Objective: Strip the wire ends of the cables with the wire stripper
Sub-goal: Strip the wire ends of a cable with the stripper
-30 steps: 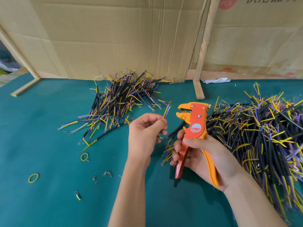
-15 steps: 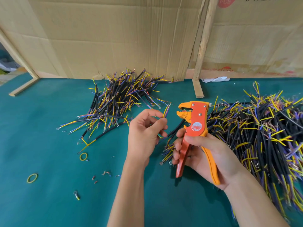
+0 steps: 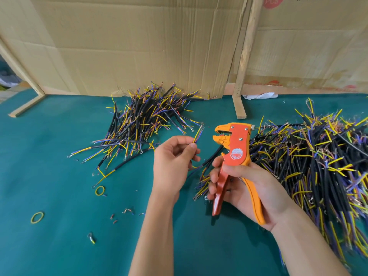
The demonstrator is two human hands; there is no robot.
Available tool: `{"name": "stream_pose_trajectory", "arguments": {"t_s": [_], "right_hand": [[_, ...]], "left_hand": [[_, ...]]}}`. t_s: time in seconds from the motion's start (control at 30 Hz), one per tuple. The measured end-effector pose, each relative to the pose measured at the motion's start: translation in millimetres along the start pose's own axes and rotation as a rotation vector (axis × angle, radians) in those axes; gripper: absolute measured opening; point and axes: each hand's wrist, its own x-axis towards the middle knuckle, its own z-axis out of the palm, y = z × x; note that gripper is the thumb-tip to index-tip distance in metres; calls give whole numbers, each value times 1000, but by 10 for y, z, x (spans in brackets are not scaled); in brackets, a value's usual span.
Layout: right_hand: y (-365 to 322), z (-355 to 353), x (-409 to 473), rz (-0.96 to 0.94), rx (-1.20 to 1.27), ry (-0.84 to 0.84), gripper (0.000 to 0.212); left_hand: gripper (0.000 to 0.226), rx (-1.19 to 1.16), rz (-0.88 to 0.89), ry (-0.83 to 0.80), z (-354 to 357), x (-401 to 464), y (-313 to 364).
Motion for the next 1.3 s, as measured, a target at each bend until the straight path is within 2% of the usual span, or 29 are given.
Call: {"name": "stream_pose_trajectory", "arguments": {"t_s": [0.2,0.3,0.4,0.47,0.53,0.6,0.67,0.7,0.73,0.8,0.87,0.93,1.0,1.07,1.13,1.3], "right_hand": [[14,-17,5,1,11,-4,35],[22,-14,9,-4,5,-9,35],[46,0,6,-6,-41,-23,40],[62,4,-5,18,-83,-88,41],[71,2,-23,71,-126,-217,46],[85,5,-34,109,-163,-310,53],[94,-10,-35,101,-147,-328,59],[91,-25,-34,79,-114,-324,61],[84,-43,-35,51,-66,-320,62],[54,-96,-36,-12,47,-306,65],[9,-149,-39,-66,135,-288,69],[-19,-174,-33,-99,179,-278,71],[-28,-189,-22,-128,199,-259,73],[-37,-197,-16,-155,211,-231,76],[-54,-199,-18,-180,223,-209,79],[-82,-213,-9,-213,183,-163,80]], "left_hand": [[8,-33,-35,20,8,11,17],[8,-130,-32,6,6,-4,44],[12,-551,-95,-11,-5,7,110],[12,-843,-133,16,-25,21,144],[15,-1003,-149,68,-44,32,151],[14,-1022,-143,125,-56,39,149],[7,-913,-134,242,-47,47,130],[8,-768,-122,327,-55,40,112],[19,-525,-97,424,-72,36,84],[53,79,-12,583,-109,17,42],[75,410,200,609,-159,4,33],[60,454,370,378,-145,11,64],[37,412,325,15,-30,-42,105],[27,410,251,-199,105,-111,115],[24,382,235,-244,162,-125,98],[17,341,242,-111,142,-99,54]]}}
